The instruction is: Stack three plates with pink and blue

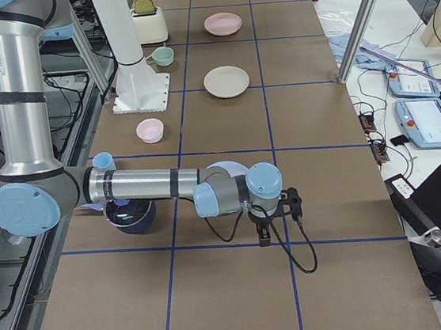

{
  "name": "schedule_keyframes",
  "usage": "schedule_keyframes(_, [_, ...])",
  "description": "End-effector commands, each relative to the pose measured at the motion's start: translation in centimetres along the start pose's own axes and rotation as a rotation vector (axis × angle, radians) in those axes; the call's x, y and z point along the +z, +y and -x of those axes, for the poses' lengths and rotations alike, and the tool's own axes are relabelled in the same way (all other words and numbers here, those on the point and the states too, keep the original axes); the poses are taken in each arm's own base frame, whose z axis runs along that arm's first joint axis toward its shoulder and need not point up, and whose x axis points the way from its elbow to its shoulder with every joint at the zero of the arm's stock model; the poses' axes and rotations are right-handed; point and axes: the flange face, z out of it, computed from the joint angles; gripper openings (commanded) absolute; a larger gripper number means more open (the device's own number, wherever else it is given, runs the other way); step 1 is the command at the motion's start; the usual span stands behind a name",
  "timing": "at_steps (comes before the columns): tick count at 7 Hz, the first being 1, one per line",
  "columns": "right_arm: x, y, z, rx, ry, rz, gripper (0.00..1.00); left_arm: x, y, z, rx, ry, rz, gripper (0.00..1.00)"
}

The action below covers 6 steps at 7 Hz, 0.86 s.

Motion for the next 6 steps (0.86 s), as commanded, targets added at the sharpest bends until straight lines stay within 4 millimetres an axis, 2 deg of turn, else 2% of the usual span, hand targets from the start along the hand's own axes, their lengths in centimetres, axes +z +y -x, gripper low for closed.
schedule_keyframes(1, [-0.6, -0.1, 0.58, -0.014, 0.003, -0.013, 1.0, -2.0, -1.13, -0.67, 0.014, -0.008, -0.031, 1.0])
schedule_keyframes(2, [-0.65, -0.18, 0.64, -0.014, 0.003, -0.015, 1.0, -1.74, -0.4, -0.48, 0.001, -0.011, -0.023, 1.0])
schedule_keyframes(6, [-0.35, 0.39, 0.28, -0.006, 0.001, -0.007, 1.0, -1.88, -0.32, -0.62, 0.004, -0.003, -0.029, 1.0])
